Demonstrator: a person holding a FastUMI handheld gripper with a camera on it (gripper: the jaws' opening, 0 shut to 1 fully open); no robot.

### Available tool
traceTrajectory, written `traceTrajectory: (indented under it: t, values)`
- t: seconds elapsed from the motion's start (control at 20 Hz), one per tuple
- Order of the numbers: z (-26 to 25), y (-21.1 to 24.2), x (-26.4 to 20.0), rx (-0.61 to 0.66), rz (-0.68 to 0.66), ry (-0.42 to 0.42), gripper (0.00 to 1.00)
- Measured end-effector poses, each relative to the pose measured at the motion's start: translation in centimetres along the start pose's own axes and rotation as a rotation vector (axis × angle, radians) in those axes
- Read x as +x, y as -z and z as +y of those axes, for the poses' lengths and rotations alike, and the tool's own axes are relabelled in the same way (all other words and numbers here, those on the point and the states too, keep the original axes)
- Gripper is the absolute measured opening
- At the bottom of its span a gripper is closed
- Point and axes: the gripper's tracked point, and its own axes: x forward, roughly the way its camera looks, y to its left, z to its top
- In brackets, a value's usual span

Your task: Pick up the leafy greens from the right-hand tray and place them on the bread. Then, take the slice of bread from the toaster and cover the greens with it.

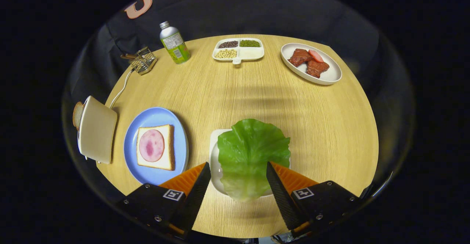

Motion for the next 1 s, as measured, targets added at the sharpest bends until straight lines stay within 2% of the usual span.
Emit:
traceTrajectory:
  t: [0.3, 0.5, 0.6, 0.7, 0.75, 0.95, 1.0]
  values:
    - [-0.9, 0.2, 2.3, 0.004, 0.042, 0.051, 0.91]
    - [-0.7, 1.2, 3.7, 0.028, 0.088, 0.037, 0.89]
    - [-0.7, 0.5, 3.9, 0.030, 0.057, 0.043, 0.86]
    - [-1.3, 0.4, 4.0, 0.040, 0.048, 0.084, 0.83]
    - [-1.3, 0.3, 4.2, 0.032, 0.046, 0.109, 0.78]
    - [-0.8, 0.1, 4.1, 0.021, 0.006, 0.111, 0.61]
    - [-1.0, 0.2, 4.1, 0.023, 0.001, 0.112, 0.59]
